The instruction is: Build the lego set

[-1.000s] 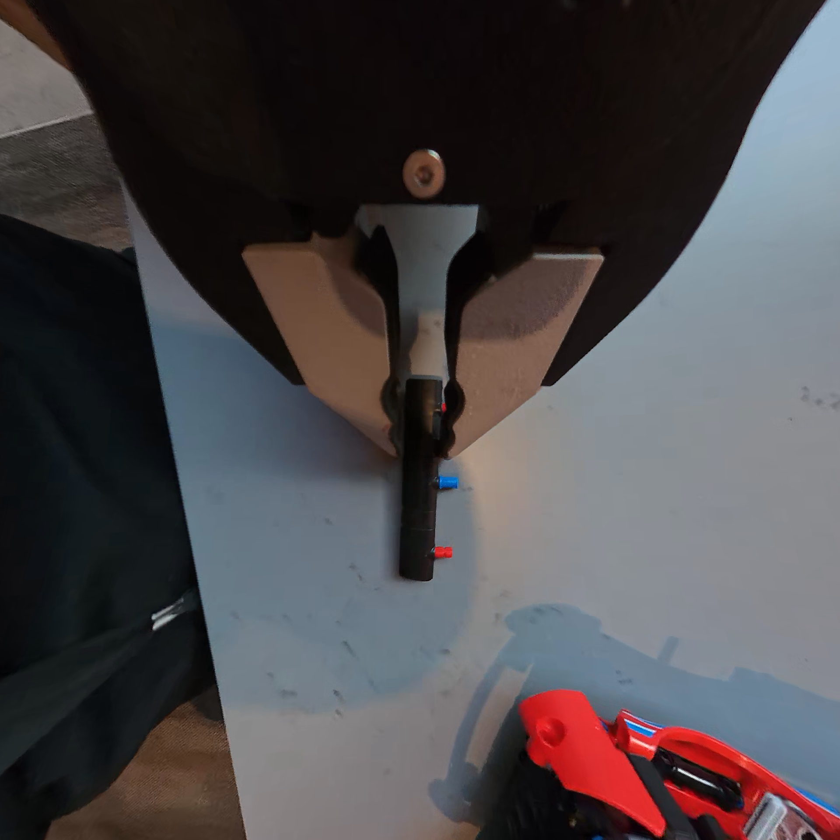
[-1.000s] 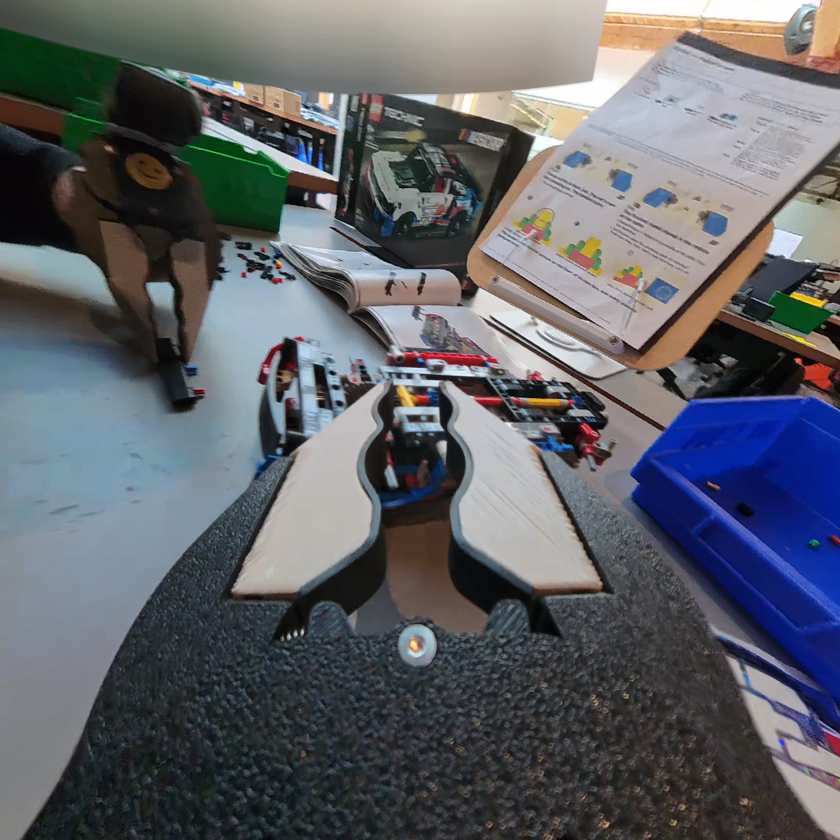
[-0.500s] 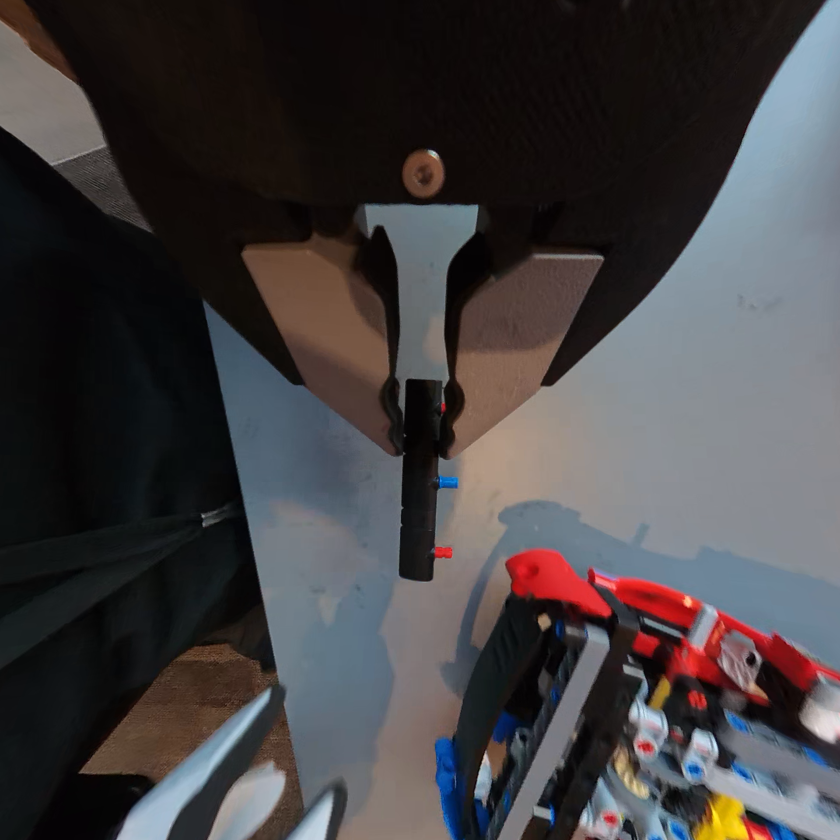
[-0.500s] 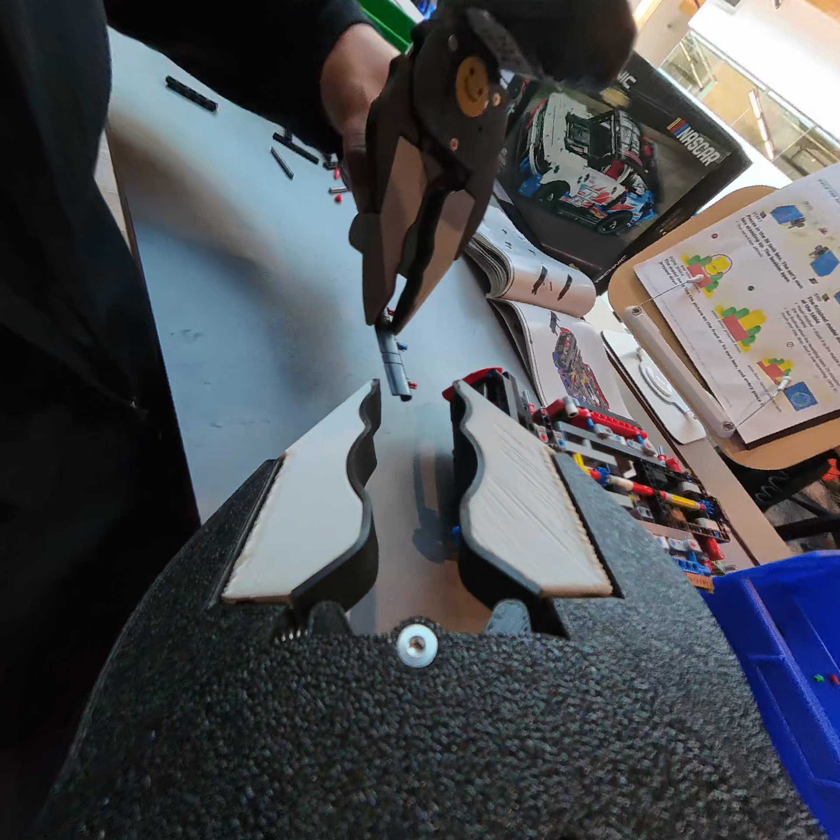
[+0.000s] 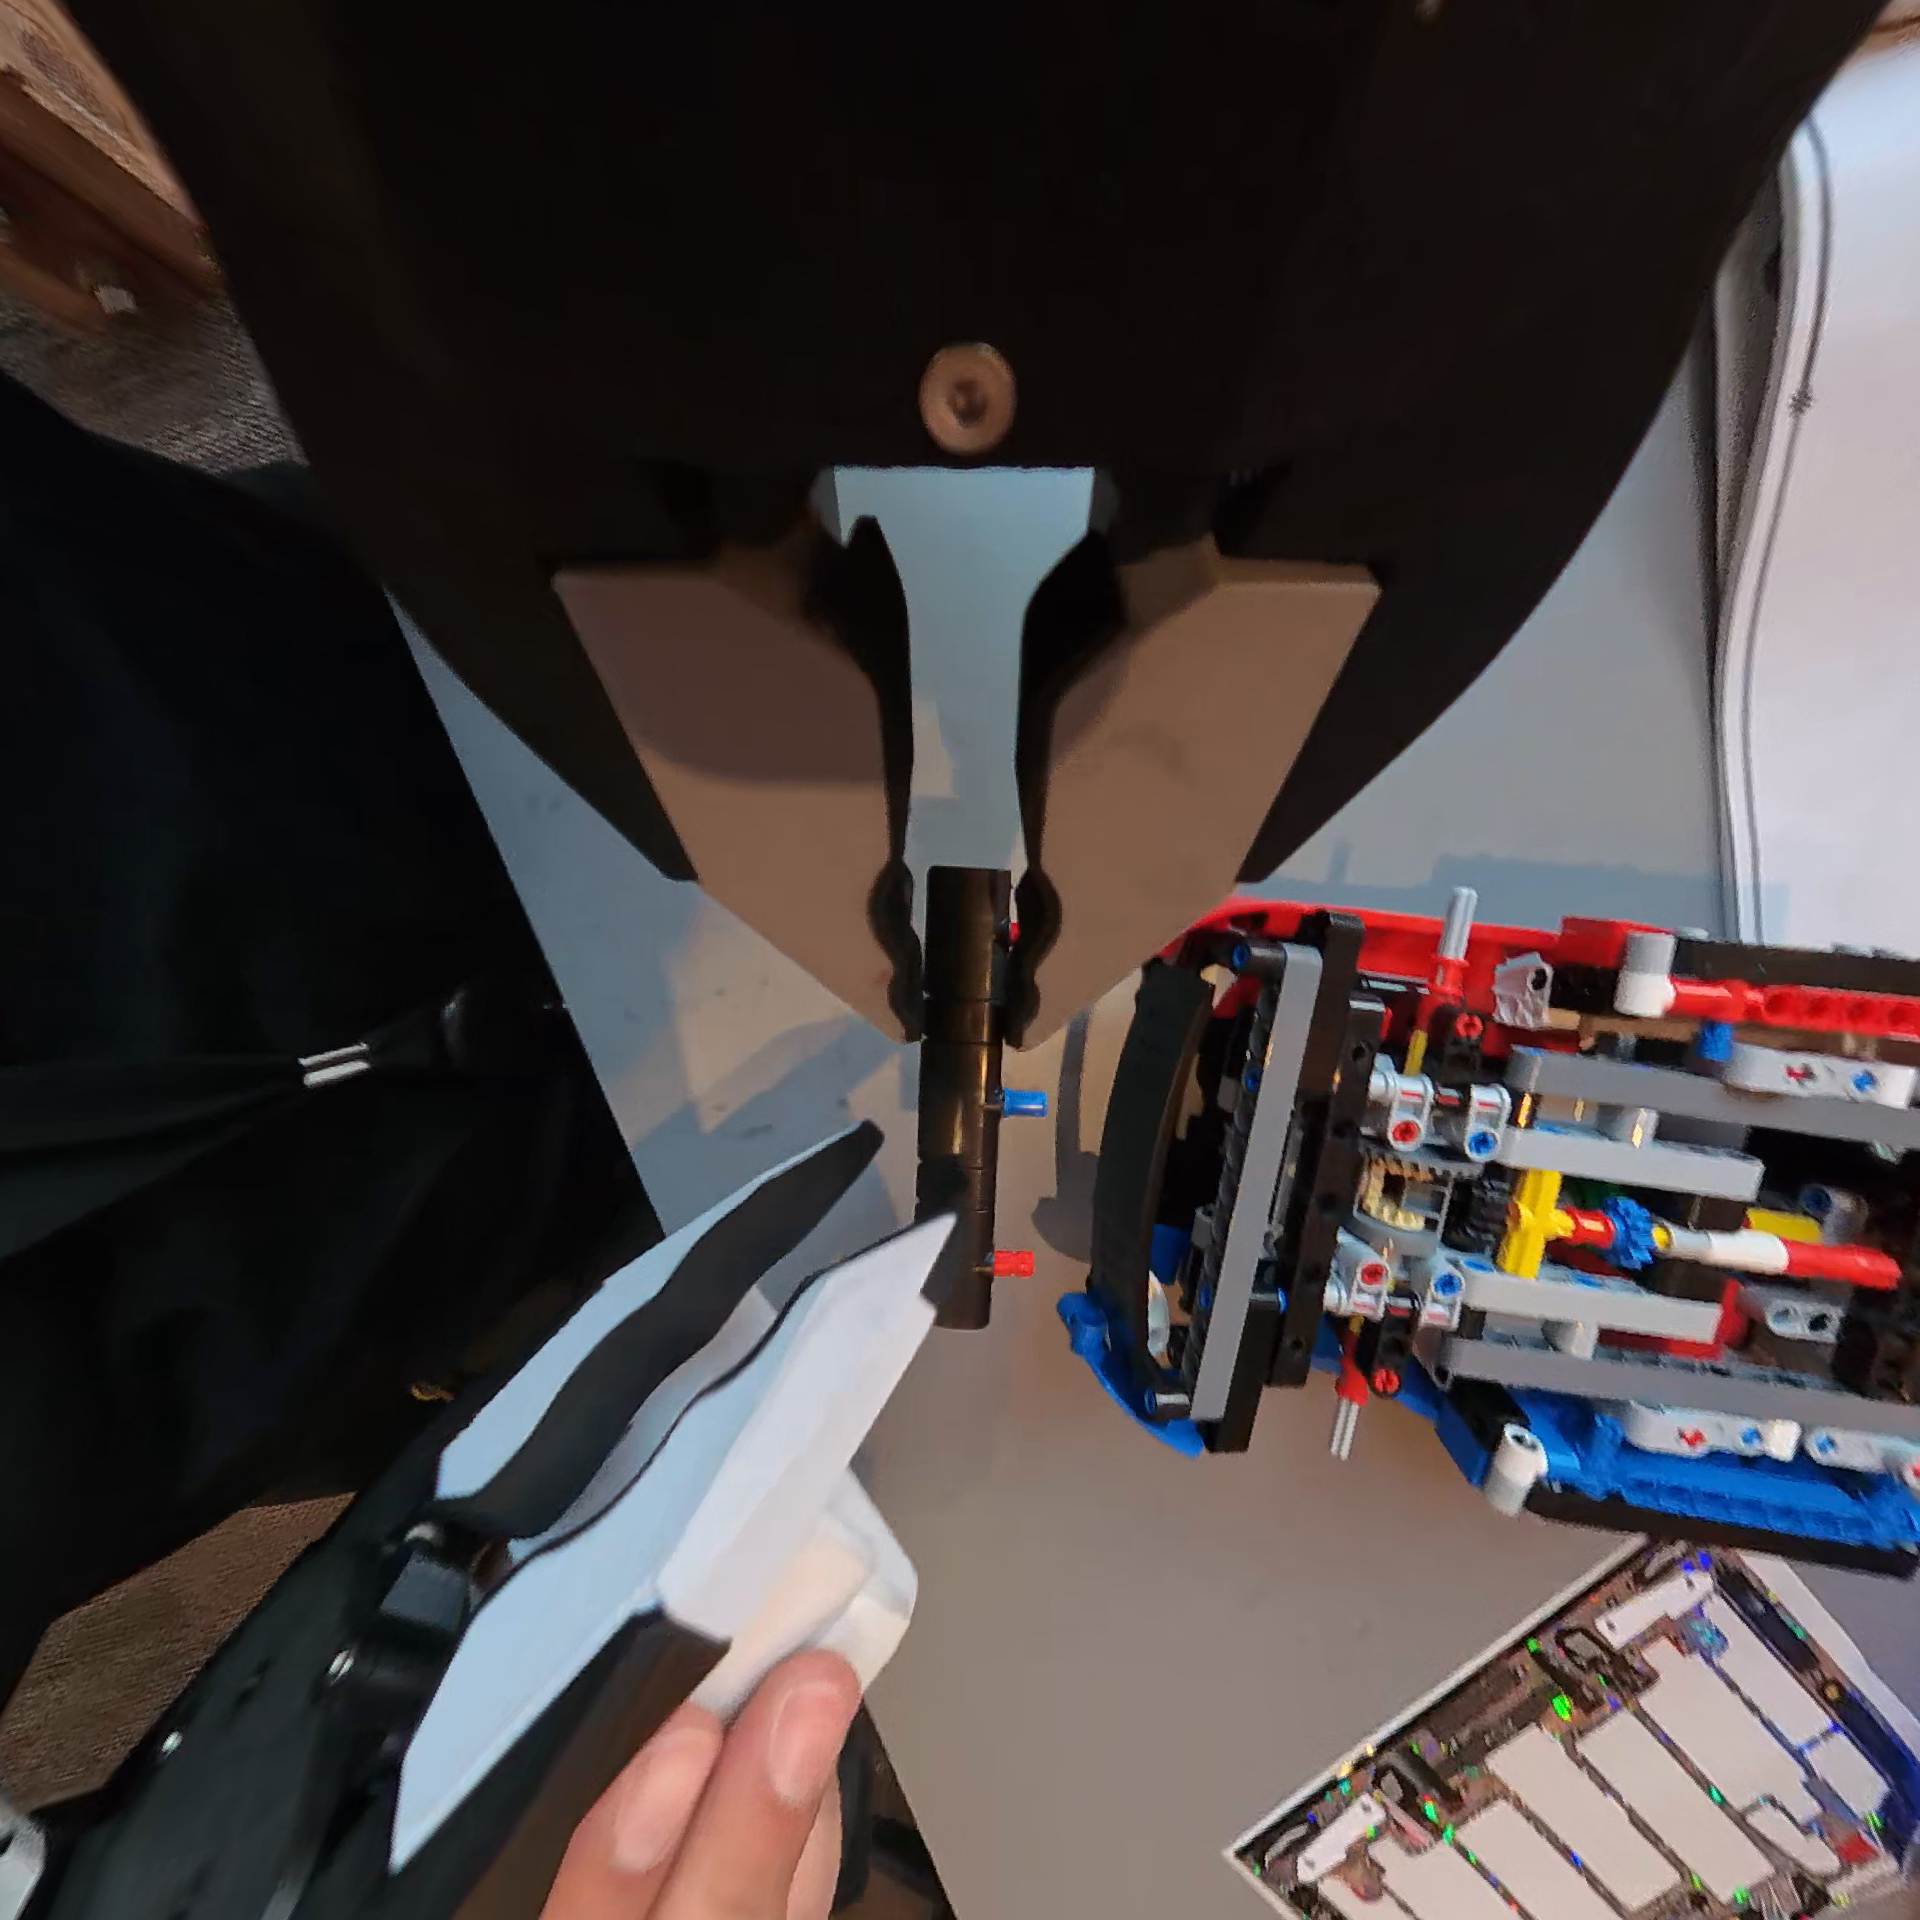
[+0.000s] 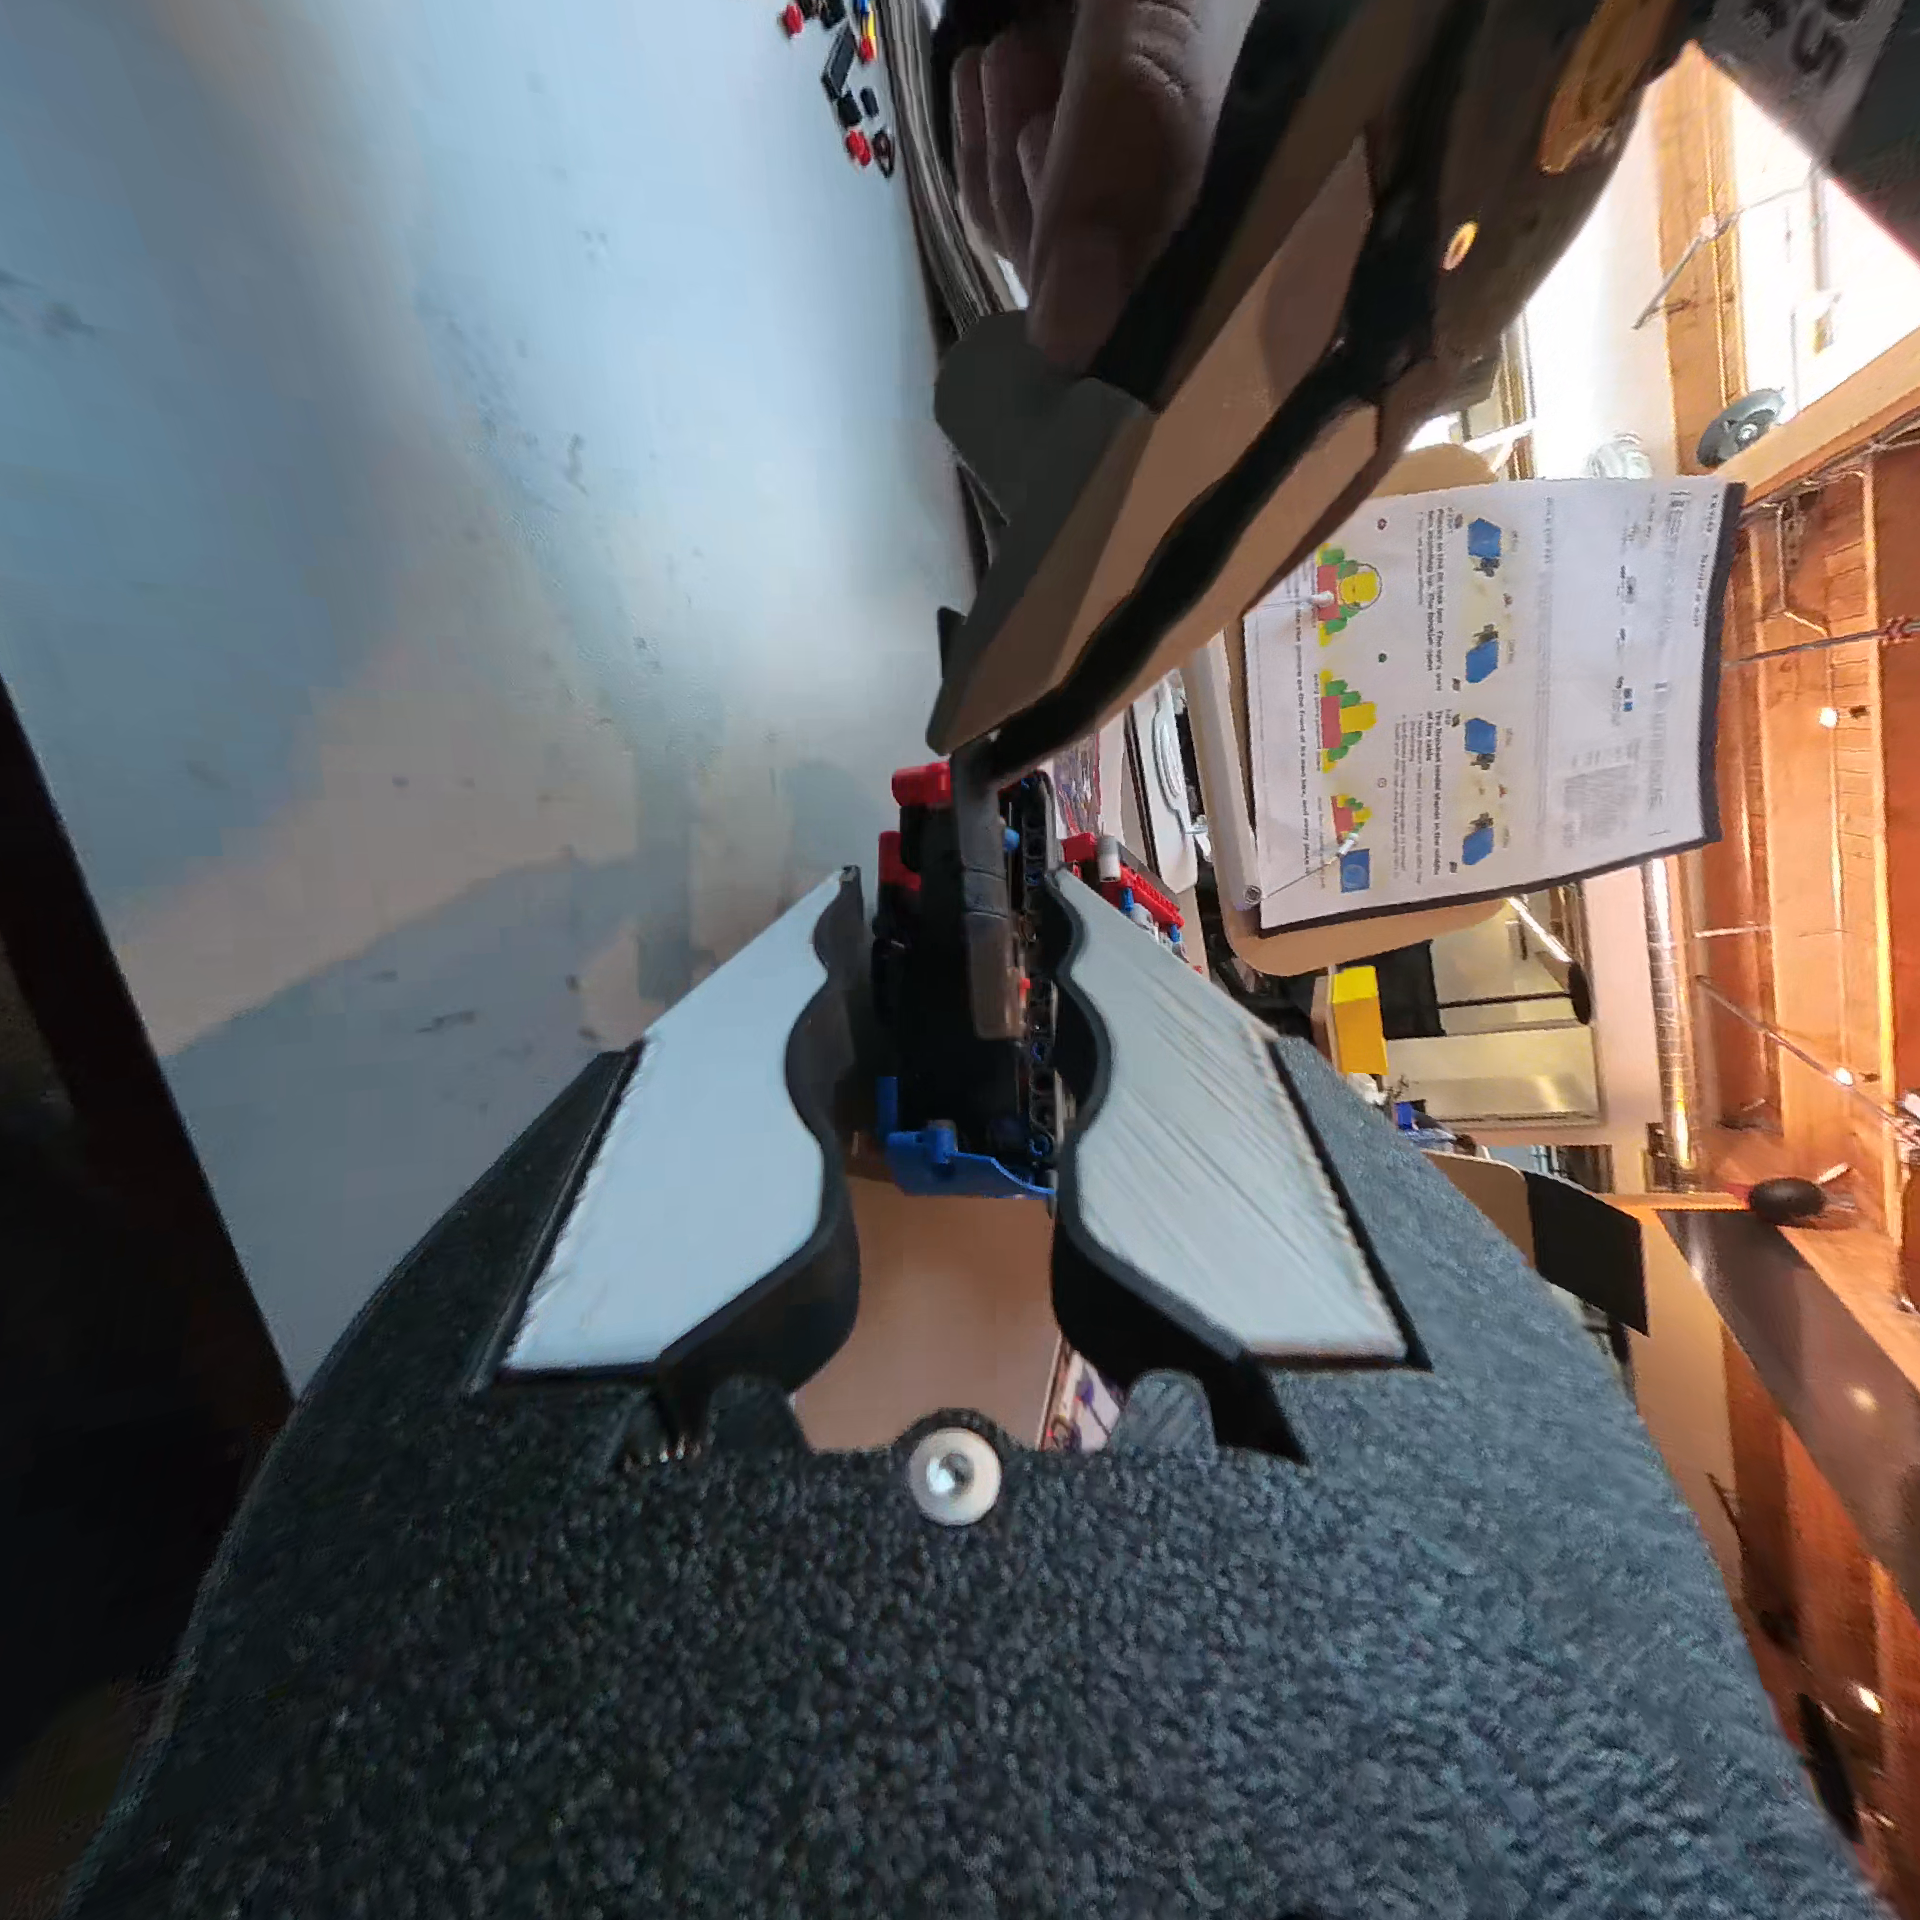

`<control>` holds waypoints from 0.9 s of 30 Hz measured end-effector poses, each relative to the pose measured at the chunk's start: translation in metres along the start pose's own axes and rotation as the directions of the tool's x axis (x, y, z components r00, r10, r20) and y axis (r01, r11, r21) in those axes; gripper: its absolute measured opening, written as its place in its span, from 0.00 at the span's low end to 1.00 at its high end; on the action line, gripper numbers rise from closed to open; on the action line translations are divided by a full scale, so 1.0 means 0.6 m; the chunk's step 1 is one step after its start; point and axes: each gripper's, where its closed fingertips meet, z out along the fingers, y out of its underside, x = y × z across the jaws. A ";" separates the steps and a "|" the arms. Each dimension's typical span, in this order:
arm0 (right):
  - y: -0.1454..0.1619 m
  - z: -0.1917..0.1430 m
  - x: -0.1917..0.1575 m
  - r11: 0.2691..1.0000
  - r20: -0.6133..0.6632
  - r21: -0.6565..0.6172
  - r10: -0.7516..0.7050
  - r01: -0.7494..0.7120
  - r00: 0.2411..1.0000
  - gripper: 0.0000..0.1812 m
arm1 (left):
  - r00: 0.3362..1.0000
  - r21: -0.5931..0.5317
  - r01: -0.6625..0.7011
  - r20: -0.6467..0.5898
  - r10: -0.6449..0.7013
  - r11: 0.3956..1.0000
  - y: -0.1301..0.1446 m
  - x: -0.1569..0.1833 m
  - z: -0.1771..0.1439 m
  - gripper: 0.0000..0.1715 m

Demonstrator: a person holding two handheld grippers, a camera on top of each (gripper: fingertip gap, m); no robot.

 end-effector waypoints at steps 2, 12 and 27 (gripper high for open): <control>0.014 0.006 0.006 0.998 -0.029 -0.055 -0.030 0.029 0.999 0.15 | 1.000 0.008 -0.016 -0.003 0.016 1.000 -0.008 -0.005 0.002 0.07; 0.054 0.012 0.029 0.979 -0.139 -0.165 -0.140 0.117 0.980 0.04 | 0.999 0.035 -0.010 -0.037 0.011 0.999 -0.028 -0.024 0.022 0.07; 0.064 0.033 0.041 0.986 -0.146 -0.153 -0.090 0.068 0.985 0.04 | 0.997 0.019 0.036 0.071 -0.037 0.999 -0.004 -0.074 -0.012 0.30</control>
